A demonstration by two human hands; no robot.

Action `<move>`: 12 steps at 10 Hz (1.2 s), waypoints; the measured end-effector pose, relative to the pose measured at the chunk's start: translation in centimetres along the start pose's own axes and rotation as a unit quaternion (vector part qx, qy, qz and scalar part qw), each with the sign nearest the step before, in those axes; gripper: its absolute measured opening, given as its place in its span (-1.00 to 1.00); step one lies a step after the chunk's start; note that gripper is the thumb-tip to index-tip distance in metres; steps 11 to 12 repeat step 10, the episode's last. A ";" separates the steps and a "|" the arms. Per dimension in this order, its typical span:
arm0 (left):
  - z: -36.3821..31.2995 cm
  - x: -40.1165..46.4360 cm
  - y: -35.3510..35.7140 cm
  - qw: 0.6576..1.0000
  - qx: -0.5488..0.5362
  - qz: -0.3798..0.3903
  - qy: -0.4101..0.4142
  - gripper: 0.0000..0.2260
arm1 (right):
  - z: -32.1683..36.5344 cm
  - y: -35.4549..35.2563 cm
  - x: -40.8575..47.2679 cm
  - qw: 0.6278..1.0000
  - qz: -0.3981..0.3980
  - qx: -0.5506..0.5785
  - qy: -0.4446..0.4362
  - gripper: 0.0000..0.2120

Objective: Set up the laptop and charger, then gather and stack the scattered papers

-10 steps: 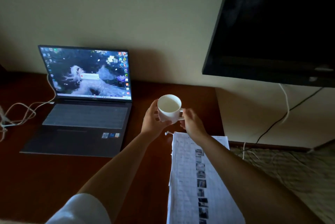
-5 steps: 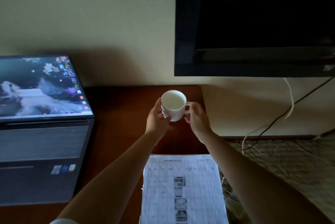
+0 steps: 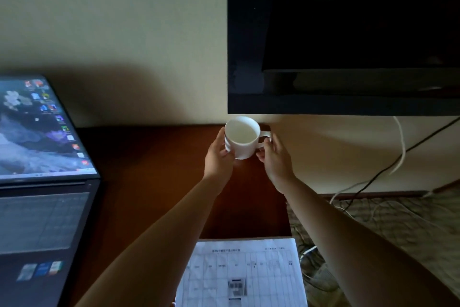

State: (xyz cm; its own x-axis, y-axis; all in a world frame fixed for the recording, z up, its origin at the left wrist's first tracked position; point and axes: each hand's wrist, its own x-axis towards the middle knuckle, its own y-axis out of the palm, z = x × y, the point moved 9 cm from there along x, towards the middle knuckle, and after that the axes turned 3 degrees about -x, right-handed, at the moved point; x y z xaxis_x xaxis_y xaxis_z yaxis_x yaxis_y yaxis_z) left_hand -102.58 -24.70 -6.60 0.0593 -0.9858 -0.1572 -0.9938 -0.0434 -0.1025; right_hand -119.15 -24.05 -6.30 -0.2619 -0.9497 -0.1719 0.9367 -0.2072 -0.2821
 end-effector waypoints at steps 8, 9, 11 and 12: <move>-0.4 -1.6 0.2 0.998 -0.039 0.015 -0.051 -0.34 | -1.4 1.2 -1.0 0.999 0.044 -0.021 0.011 -0.60; -0.4 -2.3 -0.8 0.997 0.042 -0.012 -0.056 -0.39 | -1.2 0.8 -1.6 0.999 0.021 -0.027 0.018 -0.56; -0.5 -3.6 -2.0 0.991 0.091 -0.056 -0.075 -0.47 | -0.8 0.0 -3.0 0.998 -0.007 -0.053 0.044 -0.50; -0.5 -3.6 -2.0 0.991 0.091 -0.056 -0.075 -0.47 | -0.8 0.0 -3.0 0.998 -0.007 -0.053 0.044 -0.50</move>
